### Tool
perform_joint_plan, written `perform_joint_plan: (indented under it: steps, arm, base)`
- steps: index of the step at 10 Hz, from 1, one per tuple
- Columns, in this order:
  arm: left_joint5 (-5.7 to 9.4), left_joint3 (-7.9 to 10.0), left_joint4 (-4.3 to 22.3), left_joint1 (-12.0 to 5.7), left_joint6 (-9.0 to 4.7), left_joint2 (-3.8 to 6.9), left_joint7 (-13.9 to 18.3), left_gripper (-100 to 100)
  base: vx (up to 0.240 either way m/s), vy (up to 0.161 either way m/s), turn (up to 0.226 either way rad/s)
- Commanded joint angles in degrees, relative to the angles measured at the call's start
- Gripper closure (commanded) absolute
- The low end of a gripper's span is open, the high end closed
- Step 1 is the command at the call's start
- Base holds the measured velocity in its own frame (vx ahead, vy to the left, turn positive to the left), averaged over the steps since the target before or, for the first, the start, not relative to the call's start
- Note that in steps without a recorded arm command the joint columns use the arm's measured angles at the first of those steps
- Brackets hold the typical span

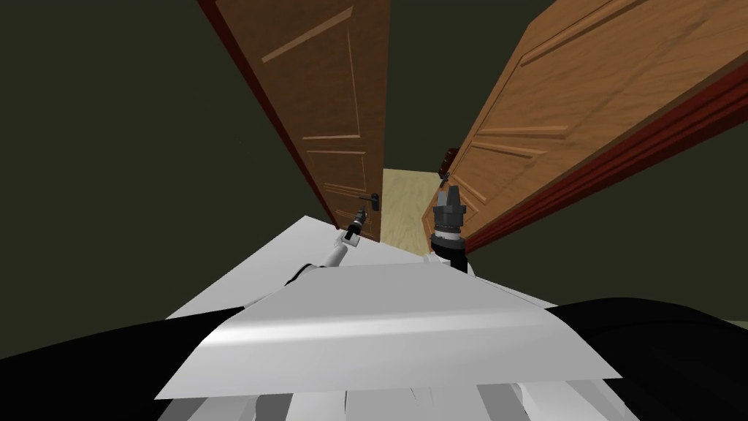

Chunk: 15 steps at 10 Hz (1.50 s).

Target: Push the door open

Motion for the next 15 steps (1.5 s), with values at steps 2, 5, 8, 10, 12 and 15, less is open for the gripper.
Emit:
perform_joint_plan:
  steps: [2, 5, 8, 10, 12, 15]
  arm:
    - [0.03, -0.68, 3.4, -2.06, -0.1, -0.24, 0.7, -100]
    - [0.07, -1.44, 7.1, -4.34, -0.1, -0.51, 1.5, -100]
    - [0.16, -1.35, 8.1, -4.98, -0.18, -0.3, 1.6, -100]
    - [0.22, -1.16, 8.2, -4.97, -0.25, -0.19, 1.5, -100]
    - [0.3, -0.86, 8.4, -4.96, -0.36, -0.2, 1.4, -100]
    - [0.43, -0.43, 8.6, -4.94, -0.51, -0.57, 1.1, -100]
  base:
    - [0.056, 0.08, -0.015]
    - [0.066, 0.1, -0.018]
    - [0.055, 0.032, -0.014]
    - [0.182, -0.073, -0.019]
    - [0.188, -0.1, -0.028]
    - [0.208, -0.067, -0.026]
